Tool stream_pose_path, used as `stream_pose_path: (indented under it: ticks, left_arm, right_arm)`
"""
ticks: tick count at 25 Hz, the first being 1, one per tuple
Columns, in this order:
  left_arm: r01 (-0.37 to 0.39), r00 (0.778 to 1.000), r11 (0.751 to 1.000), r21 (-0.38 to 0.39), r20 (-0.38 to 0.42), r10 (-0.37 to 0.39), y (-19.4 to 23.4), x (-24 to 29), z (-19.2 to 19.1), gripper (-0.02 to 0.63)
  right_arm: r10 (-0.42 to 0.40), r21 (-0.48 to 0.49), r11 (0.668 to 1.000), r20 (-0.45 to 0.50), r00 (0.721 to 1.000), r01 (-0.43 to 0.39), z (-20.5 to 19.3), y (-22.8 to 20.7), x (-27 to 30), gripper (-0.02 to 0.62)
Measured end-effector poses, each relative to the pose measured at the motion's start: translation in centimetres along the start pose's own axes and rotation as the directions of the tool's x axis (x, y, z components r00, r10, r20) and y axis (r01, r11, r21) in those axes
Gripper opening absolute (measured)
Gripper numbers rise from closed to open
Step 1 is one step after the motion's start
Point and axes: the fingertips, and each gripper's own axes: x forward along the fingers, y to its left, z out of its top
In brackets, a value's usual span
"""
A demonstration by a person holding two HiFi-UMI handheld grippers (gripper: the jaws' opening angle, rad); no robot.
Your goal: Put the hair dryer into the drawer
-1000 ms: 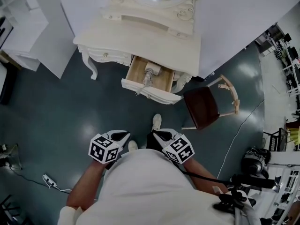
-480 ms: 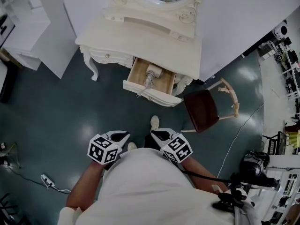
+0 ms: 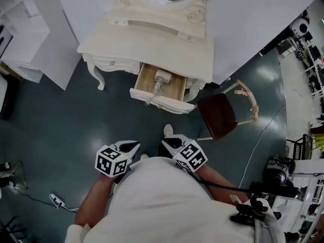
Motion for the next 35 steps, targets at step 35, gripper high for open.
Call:
stream_pose_path:
  ticks: [35]
  left_arm:
    - [0.020,0.998,1.000,-0.020,-0.064,-0.021,0.0,1.0,-1.4,0.003]
  right_arm:
    - [0.002,0.000,1.000,-0.013,1.000,-0.002,-1.0,0.3,0.2,-0.002]
